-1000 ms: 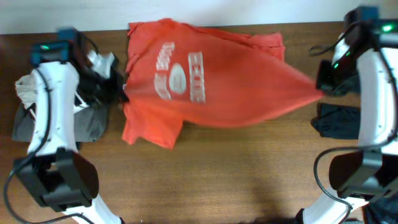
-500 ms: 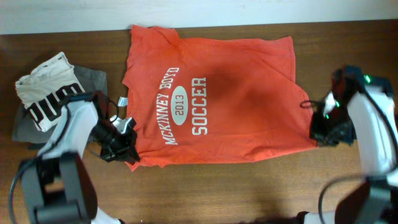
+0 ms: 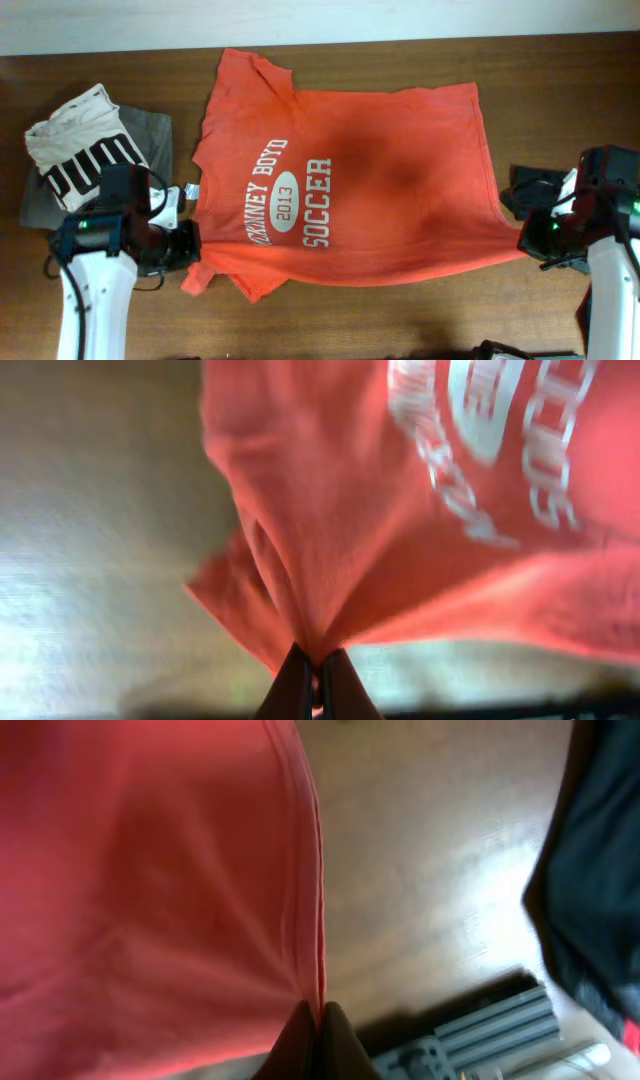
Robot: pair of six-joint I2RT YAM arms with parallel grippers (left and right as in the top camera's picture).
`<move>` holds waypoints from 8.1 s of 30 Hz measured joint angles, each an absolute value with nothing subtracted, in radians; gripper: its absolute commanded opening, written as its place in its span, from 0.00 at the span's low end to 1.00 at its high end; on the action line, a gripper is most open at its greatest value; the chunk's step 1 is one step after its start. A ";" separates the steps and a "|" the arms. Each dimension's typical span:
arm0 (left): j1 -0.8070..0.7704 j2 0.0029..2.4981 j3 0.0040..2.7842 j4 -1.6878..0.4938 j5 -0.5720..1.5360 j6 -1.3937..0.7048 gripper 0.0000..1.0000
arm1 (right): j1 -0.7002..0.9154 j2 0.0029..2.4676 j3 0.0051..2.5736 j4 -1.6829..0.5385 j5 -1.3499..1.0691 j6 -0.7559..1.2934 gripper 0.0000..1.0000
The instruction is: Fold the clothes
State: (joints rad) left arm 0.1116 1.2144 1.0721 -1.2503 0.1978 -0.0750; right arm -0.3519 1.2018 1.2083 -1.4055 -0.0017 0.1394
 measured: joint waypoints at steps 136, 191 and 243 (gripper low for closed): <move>-0.334 1.780 1.364 -0.745 -0.084 -0.007 0.33 | -0.249 1.905 1.180 -0.860 -0.050 0.132 0.19; -0.095 1.874 1.142 -0.856 -0.489 -0.111 0.01 | -0.249 1.905 1.180 -0.860 -0.051 0.132 0.19; -0.066 1.853 1.212 -0.661 0.171 -0.105 0.30 | -0.249 1.905 1.180 -0.865 -0.051 0.131 0.19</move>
